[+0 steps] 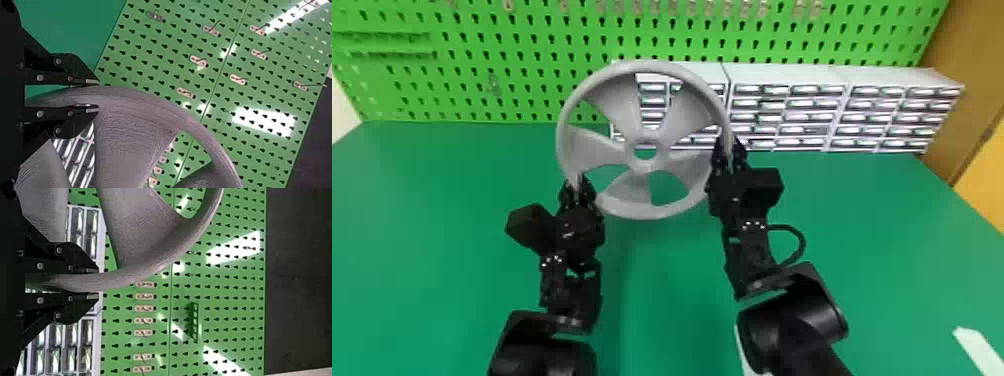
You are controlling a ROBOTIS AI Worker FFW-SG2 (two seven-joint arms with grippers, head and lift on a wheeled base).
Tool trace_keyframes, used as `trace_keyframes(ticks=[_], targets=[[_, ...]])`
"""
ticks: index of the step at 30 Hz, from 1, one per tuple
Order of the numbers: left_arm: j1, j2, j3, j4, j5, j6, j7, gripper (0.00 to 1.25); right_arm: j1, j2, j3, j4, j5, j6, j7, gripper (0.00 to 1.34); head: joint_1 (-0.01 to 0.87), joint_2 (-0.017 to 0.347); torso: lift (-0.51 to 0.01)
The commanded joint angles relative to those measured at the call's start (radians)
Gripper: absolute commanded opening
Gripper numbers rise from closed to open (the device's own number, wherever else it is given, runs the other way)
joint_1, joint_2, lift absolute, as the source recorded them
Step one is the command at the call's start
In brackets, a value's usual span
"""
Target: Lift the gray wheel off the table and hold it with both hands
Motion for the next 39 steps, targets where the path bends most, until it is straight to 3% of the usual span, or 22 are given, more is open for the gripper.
trace_keyframes(ticks=[1, 39], targets=[[0.0, 0.0, 0.003, -0.002, -0.003, 0.0, -0.001, 0.25, 0.001, 0.001, -0.001, 0.0, 0.0, 0.0, 0.0, 0.14, 0.711, 0.015, -0.098], [0.003, -0.002, 0.024, -0.006, -0.018, -0.003, 0.009, 0.25, -0.001, 0.0, 0.0, 0.001, -0.002, 0.003, 0.0, 0.14, 0.711, 0.015, -0.098]])
